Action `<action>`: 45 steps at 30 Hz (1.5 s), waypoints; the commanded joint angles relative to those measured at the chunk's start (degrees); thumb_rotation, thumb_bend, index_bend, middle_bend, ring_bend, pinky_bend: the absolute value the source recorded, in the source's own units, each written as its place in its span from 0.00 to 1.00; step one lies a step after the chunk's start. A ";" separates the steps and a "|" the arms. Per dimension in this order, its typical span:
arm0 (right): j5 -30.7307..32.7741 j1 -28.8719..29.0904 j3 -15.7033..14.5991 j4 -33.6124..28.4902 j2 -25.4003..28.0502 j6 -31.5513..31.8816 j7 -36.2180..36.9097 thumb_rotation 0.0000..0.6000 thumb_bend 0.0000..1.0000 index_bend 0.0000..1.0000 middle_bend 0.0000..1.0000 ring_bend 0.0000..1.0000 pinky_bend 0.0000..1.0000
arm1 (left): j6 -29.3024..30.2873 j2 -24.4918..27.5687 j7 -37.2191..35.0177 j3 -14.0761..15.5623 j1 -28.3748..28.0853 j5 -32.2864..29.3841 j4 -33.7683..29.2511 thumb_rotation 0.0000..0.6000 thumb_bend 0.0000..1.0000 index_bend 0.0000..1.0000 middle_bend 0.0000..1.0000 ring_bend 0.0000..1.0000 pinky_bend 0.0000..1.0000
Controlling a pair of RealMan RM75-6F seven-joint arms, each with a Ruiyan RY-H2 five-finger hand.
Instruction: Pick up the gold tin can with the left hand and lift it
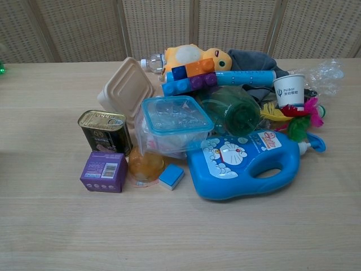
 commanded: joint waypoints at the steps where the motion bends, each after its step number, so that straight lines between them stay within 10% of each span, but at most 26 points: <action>1: -0.07 -0.27 -0.06 0.03 0.21 0.26 0.18 0.82 0.41 0.01 0.00 0.00 0.00 | -4.45 -3.69 0.76 -0.61 -3.69 -1.34 2.30 0.97 0.10 0.20 0.29 0.19 0.00; 40: 0.77 -4.85 0.04 0.60 2.95 3.91 3.39 0.82 0.41 0.01 0.00 0.00 0.00 | -16.23 -29.82 1.48 -1.29 -18.51 -6.41 22.90 0.97 0.10 0.12 0.24 0.20 0.01; 45: 0.85 -5.27 0.09 0.69 3.22 4.18 3.73 0.83 0.41 0.01 0.00 0.00 0.00 | -16.51 -32.02 0.60 -1.16 -19.02 -6.87 25.02 0.99 0.13 0.23 0.29 0.26 0.08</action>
